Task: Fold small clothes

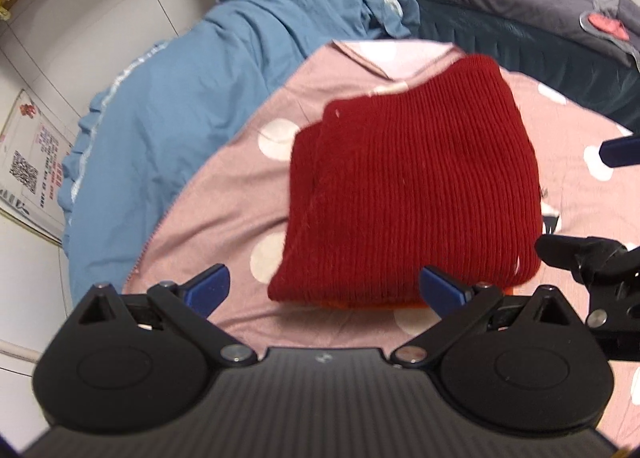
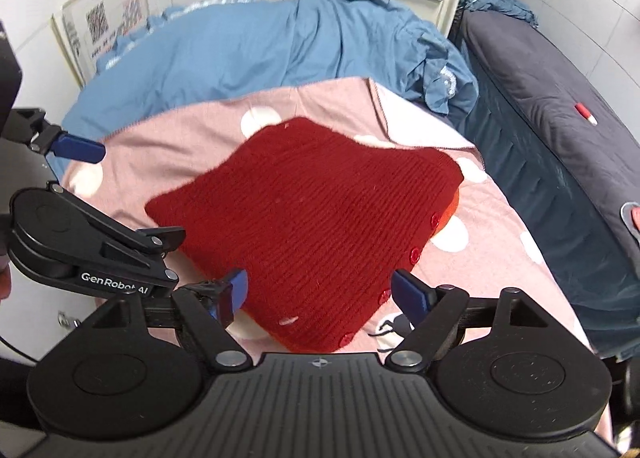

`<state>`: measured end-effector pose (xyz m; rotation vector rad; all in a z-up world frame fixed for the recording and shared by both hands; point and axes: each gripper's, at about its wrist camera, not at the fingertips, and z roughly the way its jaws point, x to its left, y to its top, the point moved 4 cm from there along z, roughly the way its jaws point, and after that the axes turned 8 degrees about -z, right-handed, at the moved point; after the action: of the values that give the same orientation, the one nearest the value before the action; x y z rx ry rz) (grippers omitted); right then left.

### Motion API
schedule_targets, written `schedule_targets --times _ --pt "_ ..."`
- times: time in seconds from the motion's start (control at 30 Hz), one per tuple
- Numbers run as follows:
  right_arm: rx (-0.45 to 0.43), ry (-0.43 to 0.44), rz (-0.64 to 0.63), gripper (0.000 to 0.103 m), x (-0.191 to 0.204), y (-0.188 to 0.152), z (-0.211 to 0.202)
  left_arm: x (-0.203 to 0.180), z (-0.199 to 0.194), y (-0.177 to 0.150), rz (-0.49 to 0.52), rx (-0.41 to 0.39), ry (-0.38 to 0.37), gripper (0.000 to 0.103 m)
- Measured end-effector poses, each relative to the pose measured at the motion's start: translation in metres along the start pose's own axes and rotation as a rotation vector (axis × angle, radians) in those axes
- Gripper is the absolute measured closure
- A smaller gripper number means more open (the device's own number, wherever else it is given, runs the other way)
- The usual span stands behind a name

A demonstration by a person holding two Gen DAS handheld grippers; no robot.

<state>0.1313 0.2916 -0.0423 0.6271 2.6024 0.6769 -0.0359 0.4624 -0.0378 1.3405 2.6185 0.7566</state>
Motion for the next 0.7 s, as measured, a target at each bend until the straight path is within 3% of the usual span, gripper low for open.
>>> schedule_targets --times 0.13,0.3,0.7 --pt "0.044 0.013 0.002 0.0 0.002 -0.004 0.008 -0.006 0.012 -0.006 0.032 0.041 0.009 0.0" --pt "0.081 -0.041 -0.029 0.0 0.004 -0.005 0.016 -0.003 0.022 -0.007 -0.022 0.102 -0.024 0.0" --pt "0.108 -0.085 -0.094 0.0 0.005 -0.001 0.018 -0.004 0.022 0.001 -0.017 0.106 0.033 0.0"
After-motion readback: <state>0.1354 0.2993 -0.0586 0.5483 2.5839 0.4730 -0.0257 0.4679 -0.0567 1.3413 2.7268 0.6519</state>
